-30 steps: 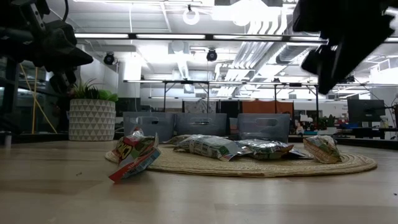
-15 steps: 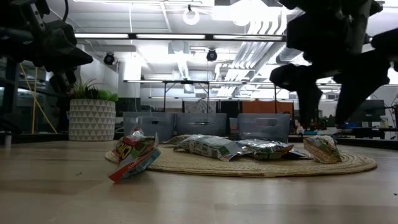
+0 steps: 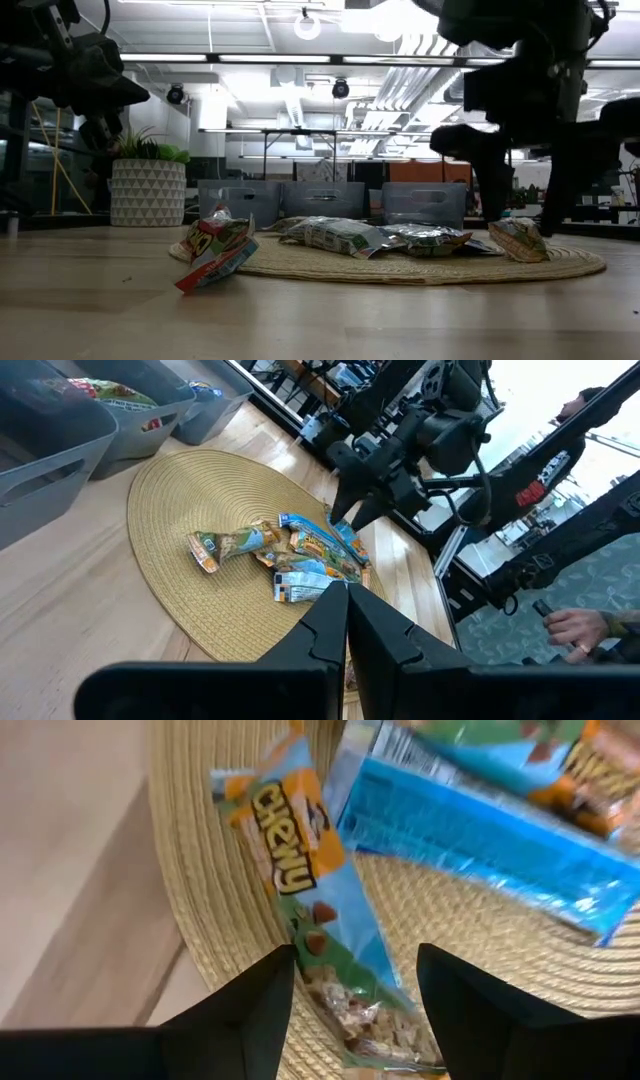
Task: Pick and place Granola Bars by type
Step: Put the yellow granola bar into the left black bin
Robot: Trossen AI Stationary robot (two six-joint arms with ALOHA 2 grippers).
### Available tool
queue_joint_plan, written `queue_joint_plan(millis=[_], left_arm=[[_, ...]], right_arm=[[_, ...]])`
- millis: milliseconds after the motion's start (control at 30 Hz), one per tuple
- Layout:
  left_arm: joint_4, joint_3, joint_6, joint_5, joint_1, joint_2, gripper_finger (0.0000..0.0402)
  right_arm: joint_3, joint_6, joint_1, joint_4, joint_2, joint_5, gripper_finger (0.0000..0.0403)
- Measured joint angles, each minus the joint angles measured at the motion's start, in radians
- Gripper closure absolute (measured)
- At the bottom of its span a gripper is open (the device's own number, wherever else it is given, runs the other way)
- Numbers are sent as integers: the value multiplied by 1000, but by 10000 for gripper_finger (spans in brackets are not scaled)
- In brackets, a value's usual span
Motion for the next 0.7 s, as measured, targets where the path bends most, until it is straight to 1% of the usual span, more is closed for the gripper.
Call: queue_joint_plan(millis=[133, 267, 367, 467, 700], left_arm=[[0, 0, 0, 0, 0, 0, 392], [0, 0, -1, 0, 0, 0, 392], [0, 0, -2, 0, 0, 0, 392], [0, 0, -2, -3, 0, 0, 392], [0, 0, -2, -3, 0, 0, 392]], right_arm=[[0, 16, 0, -12, 32, -6, 205], [1, 71, 0, -8, 51, -8, 207], [2, 124, 0, -7, 55, -7, 217], [2, 190, 0, -4, 56, 3, 237], [2, 331, 0, 0, 57, 8, 303]])
